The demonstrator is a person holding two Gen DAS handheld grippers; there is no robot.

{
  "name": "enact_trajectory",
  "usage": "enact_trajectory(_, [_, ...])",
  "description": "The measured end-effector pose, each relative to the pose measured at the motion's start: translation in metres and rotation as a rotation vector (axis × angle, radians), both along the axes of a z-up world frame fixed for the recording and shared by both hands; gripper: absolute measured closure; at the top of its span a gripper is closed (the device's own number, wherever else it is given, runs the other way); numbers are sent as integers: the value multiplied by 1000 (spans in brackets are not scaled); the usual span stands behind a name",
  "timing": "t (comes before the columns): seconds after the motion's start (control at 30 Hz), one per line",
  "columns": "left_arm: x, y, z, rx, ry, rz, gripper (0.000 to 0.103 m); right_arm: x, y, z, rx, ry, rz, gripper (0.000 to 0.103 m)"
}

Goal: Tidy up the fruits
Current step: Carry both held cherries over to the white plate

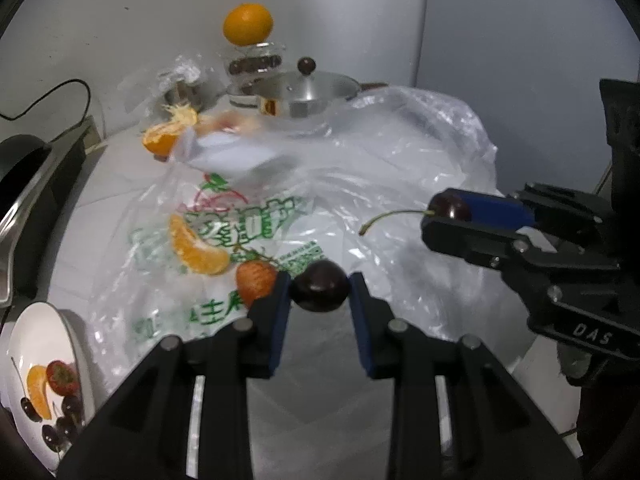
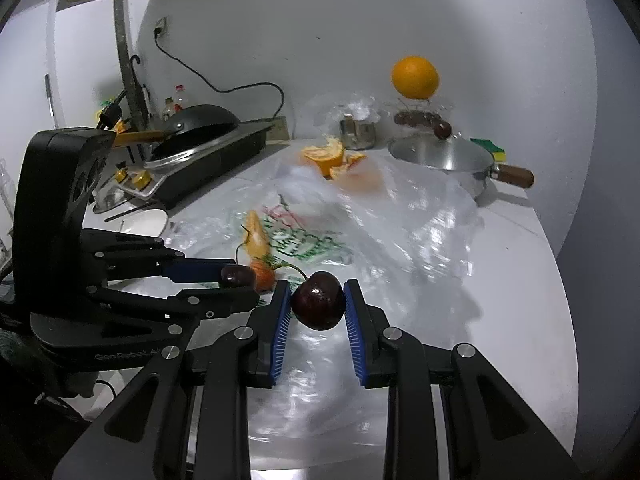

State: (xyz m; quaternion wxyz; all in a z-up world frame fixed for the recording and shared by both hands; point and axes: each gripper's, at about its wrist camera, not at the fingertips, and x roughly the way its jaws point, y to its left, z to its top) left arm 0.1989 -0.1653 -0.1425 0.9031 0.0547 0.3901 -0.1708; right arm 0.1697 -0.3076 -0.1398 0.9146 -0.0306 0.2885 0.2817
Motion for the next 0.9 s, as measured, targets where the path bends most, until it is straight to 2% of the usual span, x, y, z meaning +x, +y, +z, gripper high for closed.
enact_trajectory(0.37, [-31, 39, 18, -39, -45, 21, 73, -21, 40, 19, -28, -39, 27, 75])
enact_trajectory(0.9, [-60, 108, 29, -77, -88, 83, 73, -32, 100, 29, -68, -52, 54, 75])
